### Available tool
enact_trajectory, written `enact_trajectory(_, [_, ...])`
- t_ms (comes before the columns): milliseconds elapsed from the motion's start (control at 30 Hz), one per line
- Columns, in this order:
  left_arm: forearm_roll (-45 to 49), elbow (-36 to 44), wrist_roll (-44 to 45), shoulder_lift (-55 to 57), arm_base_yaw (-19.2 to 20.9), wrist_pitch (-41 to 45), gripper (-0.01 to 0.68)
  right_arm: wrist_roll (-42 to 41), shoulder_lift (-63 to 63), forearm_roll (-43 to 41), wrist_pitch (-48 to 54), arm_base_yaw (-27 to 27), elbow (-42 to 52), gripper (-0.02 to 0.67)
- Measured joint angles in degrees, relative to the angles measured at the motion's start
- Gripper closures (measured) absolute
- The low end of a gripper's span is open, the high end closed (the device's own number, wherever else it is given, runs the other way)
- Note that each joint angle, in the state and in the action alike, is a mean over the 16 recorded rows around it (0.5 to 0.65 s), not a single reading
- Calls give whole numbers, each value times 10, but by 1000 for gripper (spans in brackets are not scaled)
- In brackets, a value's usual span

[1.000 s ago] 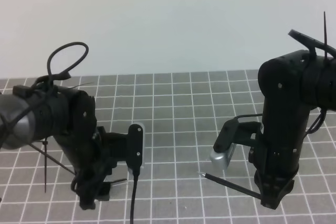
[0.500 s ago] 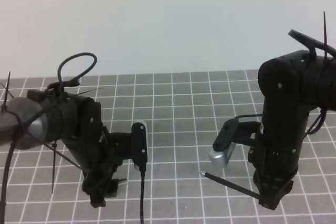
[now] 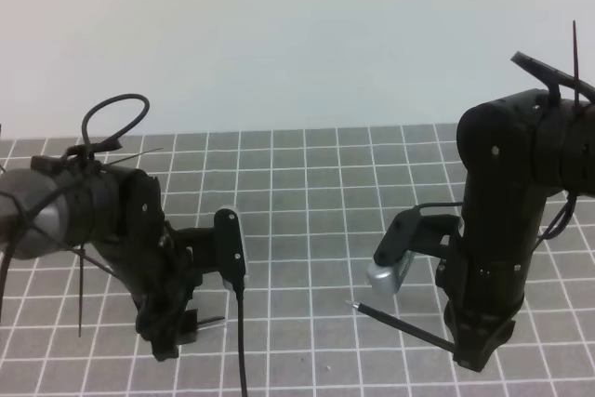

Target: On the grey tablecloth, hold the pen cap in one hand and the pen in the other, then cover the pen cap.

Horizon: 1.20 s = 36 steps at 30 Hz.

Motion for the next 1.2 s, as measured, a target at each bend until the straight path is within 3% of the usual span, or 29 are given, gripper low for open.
enact_trajectory(367, [-33,0,13,9,3,-9,325,0,0,3,-10,0,0,574])
enact_trajectory(933, [-12,0,35,-2,2,-10,542,0,-1,3,-12,0,0,574])
enact_trajectory(1200, [-6,0,42,-52,2,0,589,-2,-1,26,-6,0,0,574])
